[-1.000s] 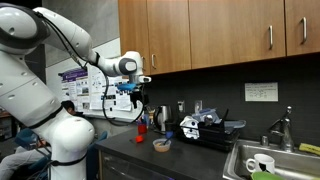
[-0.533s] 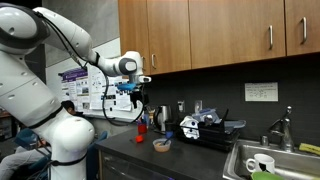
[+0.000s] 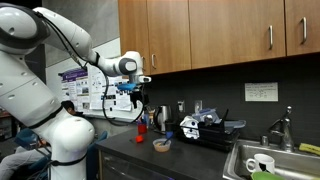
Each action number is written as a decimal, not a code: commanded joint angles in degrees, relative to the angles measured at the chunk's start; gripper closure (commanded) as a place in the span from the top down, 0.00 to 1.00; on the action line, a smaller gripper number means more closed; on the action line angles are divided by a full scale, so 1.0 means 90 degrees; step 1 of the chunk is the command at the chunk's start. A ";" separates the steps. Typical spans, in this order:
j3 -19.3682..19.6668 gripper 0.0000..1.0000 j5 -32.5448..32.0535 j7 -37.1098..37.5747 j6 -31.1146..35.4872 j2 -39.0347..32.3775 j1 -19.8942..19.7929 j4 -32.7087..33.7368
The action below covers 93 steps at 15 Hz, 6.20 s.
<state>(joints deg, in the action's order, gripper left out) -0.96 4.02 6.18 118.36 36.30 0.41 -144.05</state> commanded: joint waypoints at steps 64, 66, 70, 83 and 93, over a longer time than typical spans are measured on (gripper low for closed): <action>0.0028 1.00 -0.1245 0.1696 0.2632 -0.2653 -0.1045 -0.0148; 0.0034 1.00 -0.1315 0.1841 0.2758 -0.2822 -0.1069 -0.0138; 0.0082 1.00 -0.1516 0.2164 0.2892 -0.3135 -0.1082 -0.0098; 0.0384 1.00 -0.1546 0.2434 0.2990 -0.3507 -0.0970 -0.0125; 0.0402 1.00 -0.1545 0.2498 0.2991 -0.3580 -0.0960 -0.0077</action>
<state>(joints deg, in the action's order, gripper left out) 1.96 -9.88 28.72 145.45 4.04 -8.90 -144.82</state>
